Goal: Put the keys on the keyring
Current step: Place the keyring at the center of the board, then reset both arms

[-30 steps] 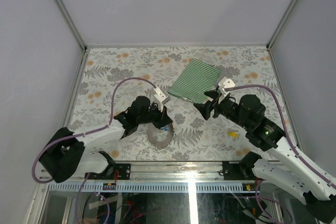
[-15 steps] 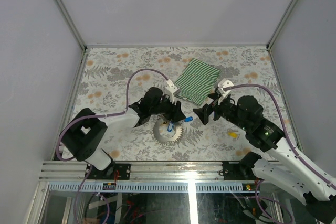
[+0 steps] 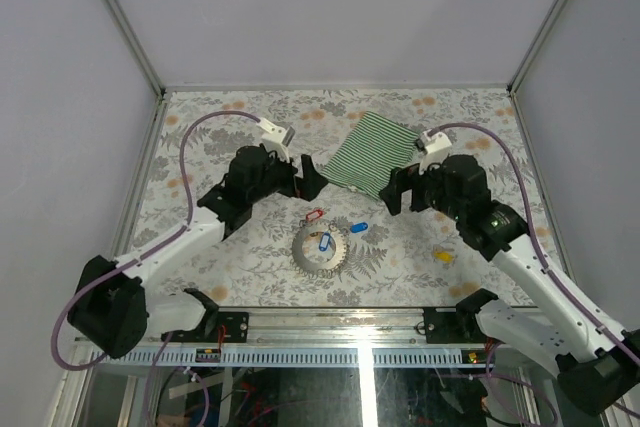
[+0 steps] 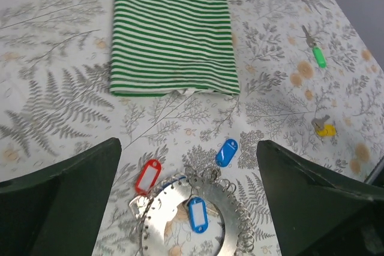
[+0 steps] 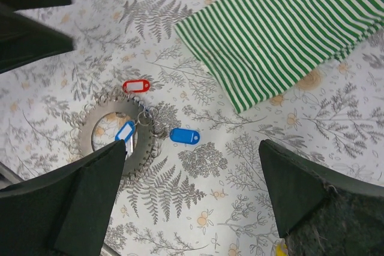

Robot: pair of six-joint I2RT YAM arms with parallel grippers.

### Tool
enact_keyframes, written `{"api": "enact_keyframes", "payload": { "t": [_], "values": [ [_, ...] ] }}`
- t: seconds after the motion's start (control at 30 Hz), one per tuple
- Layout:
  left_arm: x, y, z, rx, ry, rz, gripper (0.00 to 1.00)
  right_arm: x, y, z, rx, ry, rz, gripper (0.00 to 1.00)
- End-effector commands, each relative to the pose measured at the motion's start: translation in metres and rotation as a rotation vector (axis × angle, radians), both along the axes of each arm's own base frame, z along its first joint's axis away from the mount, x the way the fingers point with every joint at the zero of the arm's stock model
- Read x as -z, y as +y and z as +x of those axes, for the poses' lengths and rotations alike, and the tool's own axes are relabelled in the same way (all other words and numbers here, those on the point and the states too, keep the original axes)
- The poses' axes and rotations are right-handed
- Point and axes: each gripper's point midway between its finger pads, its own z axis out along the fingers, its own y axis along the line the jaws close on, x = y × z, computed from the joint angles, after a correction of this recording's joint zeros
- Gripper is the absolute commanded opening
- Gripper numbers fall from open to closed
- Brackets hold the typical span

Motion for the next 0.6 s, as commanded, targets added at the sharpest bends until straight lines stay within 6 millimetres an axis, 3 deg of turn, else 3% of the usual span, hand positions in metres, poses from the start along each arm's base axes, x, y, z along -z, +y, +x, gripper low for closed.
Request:
{"api": "enact_keyframes", "payload": {
  "t": [0.0, 0.13, 0.33, 0.4, 0.57],
  "values": [
    [-0.018, 0.047, 0.007, -0.225, 0.018, 0.098, 1.0, -0.033, -0.002, 0.011, 0.01, 0.038, 0.196, 0.99],
    [-0.045, 0.087, -0.001, -0.338, -0.034, 0.044, 1.0, -0.051, -0.021, 0.012, 0.072, 0.003, 0.27, 0.99],
    [-0.085, 0.132, -0.028, -0.495, -0.166, -0.019, 1.0, -0.066, -0.063, 0.003, 0.242, -0.117, 0.214, 0.99],
    [-0.091, 0.146, -0.036, -0.541, -0.189, -0.015, 1.0, -0.073, -0.072, -0.004, 0.256, -0.191, 0.202, 0.99],
    [-0.091, 0.171, -0.057, -0.612, -0.22, 0.002, 1.0, -0.062, -0.095, -0.019, 0.329, -0.262, 0.179, 0.99]
  ]
}}
